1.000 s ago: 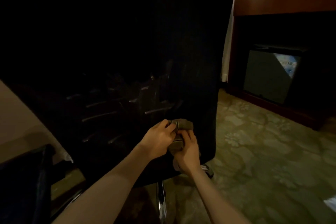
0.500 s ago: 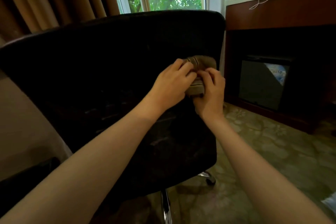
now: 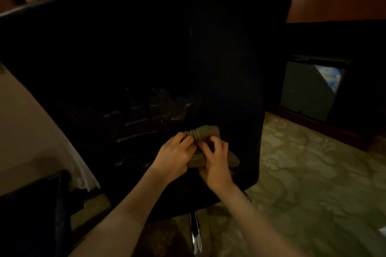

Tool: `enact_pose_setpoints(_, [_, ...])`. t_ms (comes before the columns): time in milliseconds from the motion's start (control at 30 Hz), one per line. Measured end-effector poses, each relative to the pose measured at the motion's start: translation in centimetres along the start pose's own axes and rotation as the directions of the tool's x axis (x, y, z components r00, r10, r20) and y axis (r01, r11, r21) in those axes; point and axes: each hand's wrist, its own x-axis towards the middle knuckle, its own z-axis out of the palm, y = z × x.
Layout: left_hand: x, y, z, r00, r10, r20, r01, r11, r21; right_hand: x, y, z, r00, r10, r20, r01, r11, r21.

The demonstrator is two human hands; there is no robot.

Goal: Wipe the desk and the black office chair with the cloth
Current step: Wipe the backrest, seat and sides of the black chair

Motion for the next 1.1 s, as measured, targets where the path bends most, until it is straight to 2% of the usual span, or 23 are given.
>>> enact_pose_setpoints(67, [-1.6,0.1,1.0,0.992,-0.034,0.123,0.038,0.999,-0.023,-1.6,-0.5,1.3,0.996,0.047,0.077,-0.054,0.995,0.084])
enact_pose_setpoints(200, [-4.2,0.6,1.2,0.924,-0.168,0.344,0.185,0.983,-0.017,-3.6,-1.5,2.8,0.924,0.027,0.381,-0.055,0.997,0.061])
enact_pose_setpoints(300, [-4.6,0.6,0.5,0.846,-0.217,0.487,0.235,0.972,0.026,-3.2,-1.9,2.2,0.891,0.014,0.454,-0.054,0.996,0.073])
enact_pose_setpoints(400, [-3.4,0.7,-2.2,0.877,-0.224,0.425,0.229,0.973,0.041,-1.5,-2.8,-0.4,0.924,-0.023,0.383,-0.017,0.995,0.101])
enact_pose_setpoints(467, [-1.9,0.3,-4.5,0.956,-0.184,0.229,0.180,0.983,0.040,0.6,-3.5,-2.9,0.947,-0.027,0.319,-0.002,0.996,0.090])
enact_pose_setpoints(500, [-1.2,0.0,-5.8,0.973,-0.154,0.174,0.153,0.988,0.019,1.8,-3.9,-4.2,0.962,-0.032,0.272,0.012,0.997,0.075])
enact_pose_setpoints(600, [0.8,-1.1,-10.3,0.993,-0.116,0.001,0.116,0.993,0.004,5.8,-5.8,-7.7,0.994,-0.089,-0.056,0.090,0.996,0.019])
enact_pose_setpoints(667, [2.3,-1.7,-13.9,0.984,-0.097,-0.152,0.097,0.995,-0.007,8.4,-7.4,-10.0,0.961,-0.129,-0.243,0.133,0.991,0.000])
enact_pose_setpoints(733, [3.5,-2.5,-16.6,0.961,-0.086,-0.263,0.097,0.995,0.028,11.0,-8.8,-11.6,0.927,-0.166,-0.337,0.157,0.986,-0.053])
enact_pose_setpoints(900, [3.5,-5.2,-15.7,0.946,-0.084,-0.314,0.124,0.986,0.111,13.4,-8.9,-9.7,0.920,-0.256,-0.297,0.226,0.965,-0.133])
enact_pose_setpoints(1100, [-0.6,-5.5,-8.6,0.940,-0.108,-0.323,0.109,0.994,-0.016,8.5,-7.1,-4.7,0.936,-0.319,-0.147,0.301,0.945,-0.130])
